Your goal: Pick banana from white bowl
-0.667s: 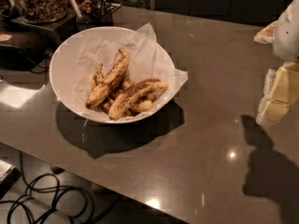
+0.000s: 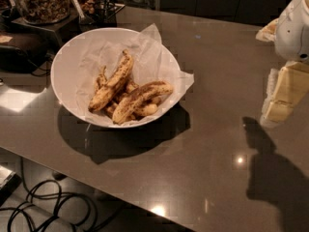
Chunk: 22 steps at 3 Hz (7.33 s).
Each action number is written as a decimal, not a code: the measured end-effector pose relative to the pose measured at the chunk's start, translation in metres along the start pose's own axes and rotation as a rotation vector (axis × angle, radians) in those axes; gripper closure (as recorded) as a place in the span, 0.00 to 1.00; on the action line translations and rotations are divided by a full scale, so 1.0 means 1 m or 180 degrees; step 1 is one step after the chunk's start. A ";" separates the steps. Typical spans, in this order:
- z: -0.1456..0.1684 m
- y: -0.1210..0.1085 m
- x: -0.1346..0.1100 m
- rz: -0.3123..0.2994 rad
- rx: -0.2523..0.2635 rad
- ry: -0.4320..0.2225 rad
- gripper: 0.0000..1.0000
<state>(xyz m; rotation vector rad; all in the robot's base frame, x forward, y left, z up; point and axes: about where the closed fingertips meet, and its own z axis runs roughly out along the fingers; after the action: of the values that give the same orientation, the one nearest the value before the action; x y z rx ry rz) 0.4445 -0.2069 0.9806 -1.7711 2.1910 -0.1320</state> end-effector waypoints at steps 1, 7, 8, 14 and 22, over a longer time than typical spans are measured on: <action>0.008 -0.013 -0.027 -0.0352 -0.0035 0.0058 0.00; 0.041 -0.033 -0.104 -0.1040 0.0018 0.0167 0.00; 0.041 -0.032 -0.119 -0.1079 0.0011 0.0098 0.00; 0.104 -0.017 -0.181 -0.1252 -0.0438 0.0047 0.22; 0.140 -0.010 -0.192 -0.1281 -0.0820 0.0011 0.91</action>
Offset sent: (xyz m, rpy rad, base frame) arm 0.0458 0.0617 0.0039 -0.1876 -0.0011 0.2089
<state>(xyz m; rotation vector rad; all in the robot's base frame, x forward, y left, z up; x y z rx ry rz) 0.5306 -0.0055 0.8873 -2.3390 1.8933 0.0603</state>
